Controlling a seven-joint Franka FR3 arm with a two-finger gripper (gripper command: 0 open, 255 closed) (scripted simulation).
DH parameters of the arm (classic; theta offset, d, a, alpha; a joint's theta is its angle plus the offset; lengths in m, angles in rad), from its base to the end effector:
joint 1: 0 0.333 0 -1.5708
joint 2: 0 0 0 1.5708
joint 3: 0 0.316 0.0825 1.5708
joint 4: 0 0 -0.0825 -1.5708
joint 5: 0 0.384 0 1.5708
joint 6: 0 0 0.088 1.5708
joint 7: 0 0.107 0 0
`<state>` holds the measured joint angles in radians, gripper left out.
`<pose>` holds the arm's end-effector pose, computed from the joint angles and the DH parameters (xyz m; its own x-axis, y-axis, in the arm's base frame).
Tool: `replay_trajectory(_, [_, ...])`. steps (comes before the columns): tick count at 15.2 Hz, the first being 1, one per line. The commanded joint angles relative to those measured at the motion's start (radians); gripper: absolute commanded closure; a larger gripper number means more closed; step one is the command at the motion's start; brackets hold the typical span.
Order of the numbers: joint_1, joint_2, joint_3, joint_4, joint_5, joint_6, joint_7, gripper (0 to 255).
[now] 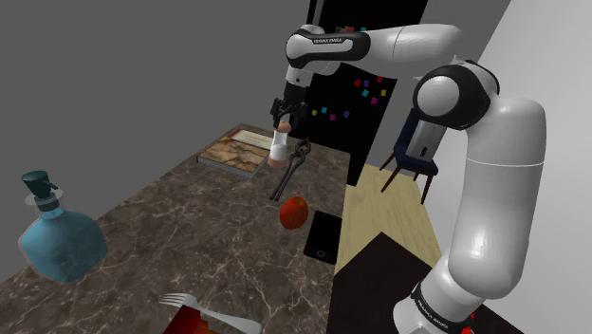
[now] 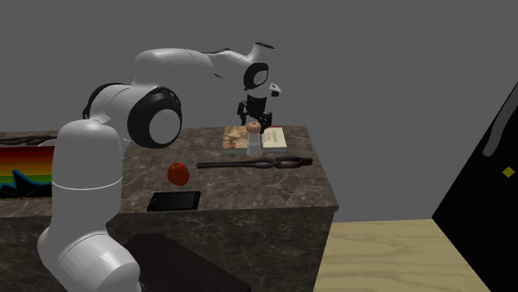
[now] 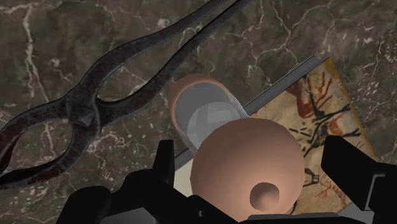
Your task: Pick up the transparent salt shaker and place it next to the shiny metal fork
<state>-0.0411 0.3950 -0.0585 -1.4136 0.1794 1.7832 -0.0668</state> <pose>0.6746 -0.0457 0.4748 0.9976 -0.0673 -0.0171 -0.0691 -0.9858 -0.1527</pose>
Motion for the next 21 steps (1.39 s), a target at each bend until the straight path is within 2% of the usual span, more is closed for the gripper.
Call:
replay_trajectory(1, [0.000,0.000,0.000,0.000,0.000,0.000,0.000,0])
replay_trajectory(2, [0.000,0.000,0.000,0.000,0.000,0.000,0.000,0])
replay_trajectory(3, [0.000,0.000,0.000,0.000,0.000,0.000,0.000,255])
replay_trajectory(12, [0.000,0.000,0.000,0.000,0.000,0.000,0.000,255])
replay_trajectory(21, [-0.004,0.006,-0.001,0.130,-0.003,-0.122,0.018,255])
